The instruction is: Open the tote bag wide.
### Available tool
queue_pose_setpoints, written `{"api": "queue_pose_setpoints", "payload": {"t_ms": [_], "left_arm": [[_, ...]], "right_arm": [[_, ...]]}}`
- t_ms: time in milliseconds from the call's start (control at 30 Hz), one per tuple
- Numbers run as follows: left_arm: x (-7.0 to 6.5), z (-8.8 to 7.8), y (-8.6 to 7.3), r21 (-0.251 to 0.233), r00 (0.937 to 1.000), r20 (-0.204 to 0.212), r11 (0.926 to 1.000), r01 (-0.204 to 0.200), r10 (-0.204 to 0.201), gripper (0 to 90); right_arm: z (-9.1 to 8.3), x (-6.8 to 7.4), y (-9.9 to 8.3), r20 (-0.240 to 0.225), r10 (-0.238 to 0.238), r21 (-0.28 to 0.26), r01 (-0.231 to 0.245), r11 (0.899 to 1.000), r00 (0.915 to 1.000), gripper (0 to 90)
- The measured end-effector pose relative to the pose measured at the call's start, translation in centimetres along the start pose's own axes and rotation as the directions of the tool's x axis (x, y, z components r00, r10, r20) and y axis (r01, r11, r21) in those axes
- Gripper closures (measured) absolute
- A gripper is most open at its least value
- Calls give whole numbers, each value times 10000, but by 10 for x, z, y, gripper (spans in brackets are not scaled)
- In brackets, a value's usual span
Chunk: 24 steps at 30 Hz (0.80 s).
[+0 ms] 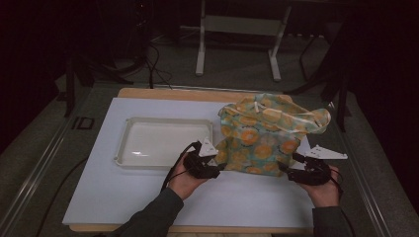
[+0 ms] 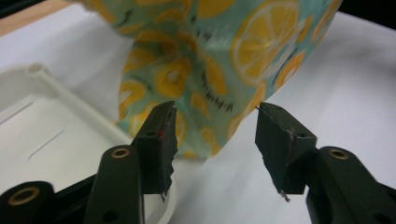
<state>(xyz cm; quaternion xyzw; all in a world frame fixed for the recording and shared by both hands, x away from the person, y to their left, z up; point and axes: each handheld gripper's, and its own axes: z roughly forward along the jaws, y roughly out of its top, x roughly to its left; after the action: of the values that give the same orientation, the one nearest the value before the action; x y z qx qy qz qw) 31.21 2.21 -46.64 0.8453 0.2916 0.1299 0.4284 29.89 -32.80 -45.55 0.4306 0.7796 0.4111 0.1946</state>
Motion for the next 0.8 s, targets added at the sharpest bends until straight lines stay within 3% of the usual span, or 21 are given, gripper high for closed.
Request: {"api": "queue_pose_setpoints", "payload": {"t_ms": [367,467,633,800], "left_arm": [[-6,18,21,-20,9998,-11,9998,-221,221,464],[-10,21,25,16,9983,-429,9992,-399,399,471],[-11,22,28,29,9976,-576,9993,-372,373,551],[-12,23,30,-21,9971,-618,9990,-450,448,632]], "right_arm": [[0,2,6,-379,-100,-22,99,9999,9992,429],[1,3,8,-510,-174,-57,171,9998,9985,483],[1,4,10,-560,-301,-38,299,9995,9980,529],[0,4,10,-681,-269,-111,262,9996,9973,641]]}}
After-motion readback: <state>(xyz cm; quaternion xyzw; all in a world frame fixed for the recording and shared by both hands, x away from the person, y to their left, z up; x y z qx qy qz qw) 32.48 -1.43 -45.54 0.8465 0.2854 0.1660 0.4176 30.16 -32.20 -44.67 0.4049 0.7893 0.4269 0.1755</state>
